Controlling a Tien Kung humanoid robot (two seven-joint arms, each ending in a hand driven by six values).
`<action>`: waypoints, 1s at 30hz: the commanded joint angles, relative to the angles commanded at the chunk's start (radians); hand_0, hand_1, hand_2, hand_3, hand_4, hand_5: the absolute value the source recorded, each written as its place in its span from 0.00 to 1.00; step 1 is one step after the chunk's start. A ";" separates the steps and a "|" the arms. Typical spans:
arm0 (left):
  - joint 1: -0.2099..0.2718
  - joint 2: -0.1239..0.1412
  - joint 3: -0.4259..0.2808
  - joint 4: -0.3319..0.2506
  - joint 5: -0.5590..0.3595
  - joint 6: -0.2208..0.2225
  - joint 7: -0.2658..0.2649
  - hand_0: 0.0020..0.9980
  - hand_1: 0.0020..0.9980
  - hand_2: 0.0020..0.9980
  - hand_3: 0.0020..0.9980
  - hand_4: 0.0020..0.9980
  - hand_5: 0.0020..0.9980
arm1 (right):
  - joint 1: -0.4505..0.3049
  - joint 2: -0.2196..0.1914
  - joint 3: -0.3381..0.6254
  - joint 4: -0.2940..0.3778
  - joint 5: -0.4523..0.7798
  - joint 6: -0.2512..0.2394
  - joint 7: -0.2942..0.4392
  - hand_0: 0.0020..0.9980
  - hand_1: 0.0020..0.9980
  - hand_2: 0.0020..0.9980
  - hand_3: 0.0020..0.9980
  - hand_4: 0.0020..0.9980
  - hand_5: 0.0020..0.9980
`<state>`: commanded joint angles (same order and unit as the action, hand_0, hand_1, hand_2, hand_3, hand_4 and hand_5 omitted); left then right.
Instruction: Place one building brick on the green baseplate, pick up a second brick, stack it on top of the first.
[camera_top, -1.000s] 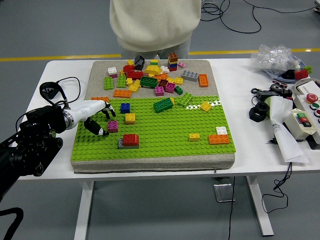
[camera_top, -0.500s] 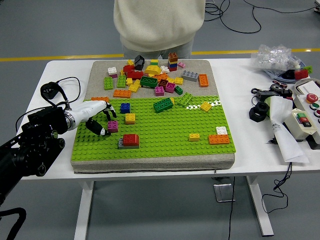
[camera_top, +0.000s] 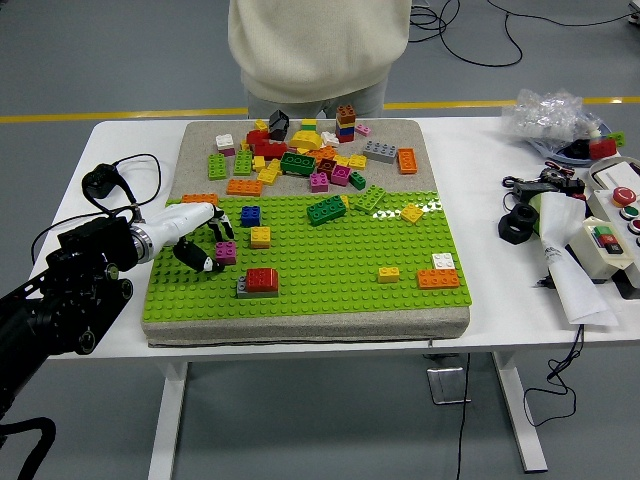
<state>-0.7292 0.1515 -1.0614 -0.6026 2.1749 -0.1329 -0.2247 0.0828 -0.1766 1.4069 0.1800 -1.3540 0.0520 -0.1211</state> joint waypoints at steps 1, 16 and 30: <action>-0.001 0.000 0.000 0.001 -0.001 0.002 0.000 0.83 0.72 0.56 0.57 0.87 0.09 | 0.000 0.000 0.000 0.000 -0.001 0.000 0.000 0.76 0.68 0.73 0.70 0.95 0.69; -0.002 -0.005 0.003 0.014 -0.026 0.037 0.004 0.69 0.56 0.52 0.50 0.73 0.03 | 0.001 0.001 -0.001 0.000 0.003 -0.001 0.000 0.76 0.69 0.73 0.70 0.95 0.69; 0.003 -0.005 -0.002 0.014 -0.053 0.036 -0.006 0.65 0.53 0.52 0.50 0.69 0.00 | 0.001 0.001 0.001 0.000 0.006 -0.001 0.000 0.76 0.68 0.73 0.70 0.95 0.69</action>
<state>-0.7260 0.1470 -1.0635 -0.5888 2.1223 -0.0967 -0.2303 0.0837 -0.1754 1.4082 0.1800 -1.3485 0.0508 -0.1209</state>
